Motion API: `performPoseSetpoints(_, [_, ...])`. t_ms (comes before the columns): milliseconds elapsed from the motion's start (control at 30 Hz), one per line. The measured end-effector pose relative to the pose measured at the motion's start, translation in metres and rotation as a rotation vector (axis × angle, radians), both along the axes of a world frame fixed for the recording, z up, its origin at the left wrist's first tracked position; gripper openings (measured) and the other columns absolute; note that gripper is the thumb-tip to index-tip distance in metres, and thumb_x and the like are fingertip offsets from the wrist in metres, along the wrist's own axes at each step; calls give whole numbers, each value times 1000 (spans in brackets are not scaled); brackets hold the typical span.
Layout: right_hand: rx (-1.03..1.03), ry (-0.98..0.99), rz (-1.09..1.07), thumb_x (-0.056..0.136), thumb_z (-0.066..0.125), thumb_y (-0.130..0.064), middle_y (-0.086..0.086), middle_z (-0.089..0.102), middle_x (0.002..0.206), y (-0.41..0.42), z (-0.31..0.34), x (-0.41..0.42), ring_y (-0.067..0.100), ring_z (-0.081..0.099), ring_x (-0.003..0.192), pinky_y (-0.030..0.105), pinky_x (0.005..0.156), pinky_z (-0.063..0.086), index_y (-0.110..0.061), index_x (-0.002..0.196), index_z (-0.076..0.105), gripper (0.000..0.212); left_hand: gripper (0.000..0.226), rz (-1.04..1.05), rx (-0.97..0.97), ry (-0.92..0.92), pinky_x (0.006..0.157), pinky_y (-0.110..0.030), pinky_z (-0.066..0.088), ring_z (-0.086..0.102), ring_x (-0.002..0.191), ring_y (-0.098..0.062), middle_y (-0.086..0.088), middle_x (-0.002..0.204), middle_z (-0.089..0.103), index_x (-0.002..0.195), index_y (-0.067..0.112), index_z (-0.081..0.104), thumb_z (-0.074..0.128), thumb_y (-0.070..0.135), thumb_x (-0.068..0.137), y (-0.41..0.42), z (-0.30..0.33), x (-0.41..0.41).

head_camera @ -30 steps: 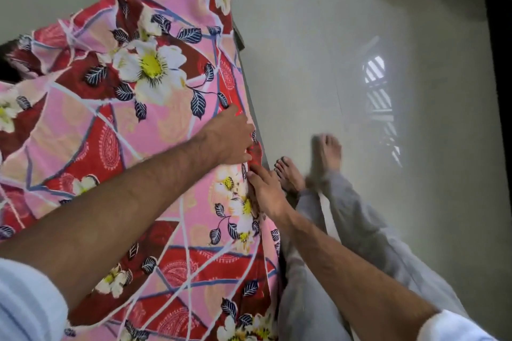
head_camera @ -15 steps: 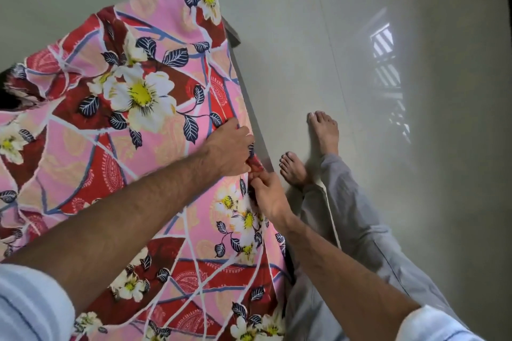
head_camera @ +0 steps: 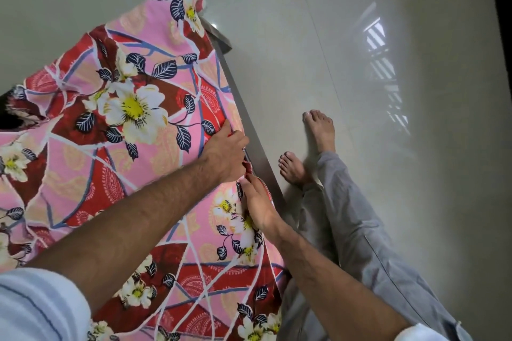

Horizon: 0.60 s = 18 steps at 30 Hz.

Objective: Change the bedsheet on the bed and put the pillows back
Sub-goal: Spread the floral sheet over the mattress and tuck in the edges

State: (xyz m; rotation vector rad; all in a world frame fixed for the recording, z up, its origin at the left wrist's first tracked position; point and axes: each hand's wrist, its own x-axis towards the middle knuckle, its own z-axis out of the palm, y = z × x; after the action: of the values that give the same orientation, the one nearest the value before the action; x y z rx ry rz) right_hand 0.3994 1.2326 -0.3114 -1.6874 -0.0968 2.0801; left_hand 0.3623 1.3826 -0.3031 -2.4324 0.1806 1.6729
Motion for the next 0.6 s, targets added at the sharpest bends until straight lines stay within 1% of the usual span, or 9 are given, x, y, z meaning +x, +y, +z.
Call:
performPoseSetpoints(33, [15, 17, 9, 104, 30, -50, -15, 66, 118, 2, 0, 5, 2, 60, 109, 27, 99, 42, -28, 133, 57, 45, 47, 26, -8, -6, 109, -67, 31, 44, 132, -38, -18, 133, 49, 129, 16, 63, 53, 52, 101, 0, -2, 0])
performPoseSetpoints(100, [8, 44, 31, 106, 28, -50, -13, 73, 95, 4, -7, 12, -3, 66, 87, 19, 85, 43, -22, 115, 68, 50, 52, 121, -35, -27, 113, -63, 30, 43, 134, -34, -16, 139, 47, 137, 13, 56, 38, 51, 105, 3, -4, 1])
performPoseSetpoints(167, [-31, 22, 47, 103, 32, -49, -5, 74, 83, 9, -15, 16, 3, 66, 75, 26, 79, 46, -14, 94, 71, 53, 57, 175, -53, -42, 115, -62, 28, 44, 136, -33, -15, 145, 47, 141, 15, 51, 27, 52, 106, 5, -4, 3])
performPoseSetpoints(233, [-50, -6, 76, 92, 35, -53, 4, 74, 100, 17, -22, 16, 14, 67, 91, 38, 90, 50, -13, 105, 69, 54, 52, 156, -84, -17, 111, -62, 32, 53, 127, -35, -12, 136, 58, 135, 17, 53, 29, 54, 106, 5, -2, 4])
performPoseSetpoints(300, [-78, 19, 62, 91, 36, -52, 5, 70, 111, 21, -21, 13, 18, 65, 99, 39, 90, 50, -14, 116, 63, 52, 40, 93, -141, 25, 101, -57, 40, 61, 112, -32, -6, 119, 65, 126, 21, 58, 43, 52, 104, 5, -3, 2])
performPoseSetpoints(333, [-92, 52, 29, 97, 37, -48, 2, 68, 109, 19, -22, 10, 15, 64, 96, 33, 82, 48, -14, 116, 59, 45, 37, 70, -156, 36, 96, -53, 42, 63, 108, -30, -4, 115, 65, 123, 23, 59, 49, 52, 102, 6, -4, 2])
performPoseSetpoints(400, [-119, 117, -15, 102, 37, -43, -3, 66, 98, 12, -21, 7, 8, 61, 86, 27, 73, 43, -18, 111, 54, 32, 39, 109, -147, 19, 91, -47, 42, 63, 104, -27, -3, 112, 68, 123, 23, 57, 45, 55, 103, 8, -6, 1])
performPoseSetpoints(500, [-189, 200, -45, 102, 37, -42, 4, 73, 99, 6, -28, 11, 16, 66, 82, 28, 76, 47, -16, 112, 63, 39, 43, 119, -129, 35, 91, -43, 38, 61, 105, -24, -3, 115, 69, 120, 22, 57, 33, 54, 106, 8, -8, 2])
performPoseSetpoints(600, [-154, 187, 207, 105, 34, -32, 14, 73, 103, 20, -41, 25, 21, 67, 77, 24, 66, 48, -4, 110, 66, 43, 46, 114, -116, 47, 90, -42, 36, 60, 103, -22, -3, 115, 69, 107, 21, 61, 28, 53, 106, 8, -11, 4])
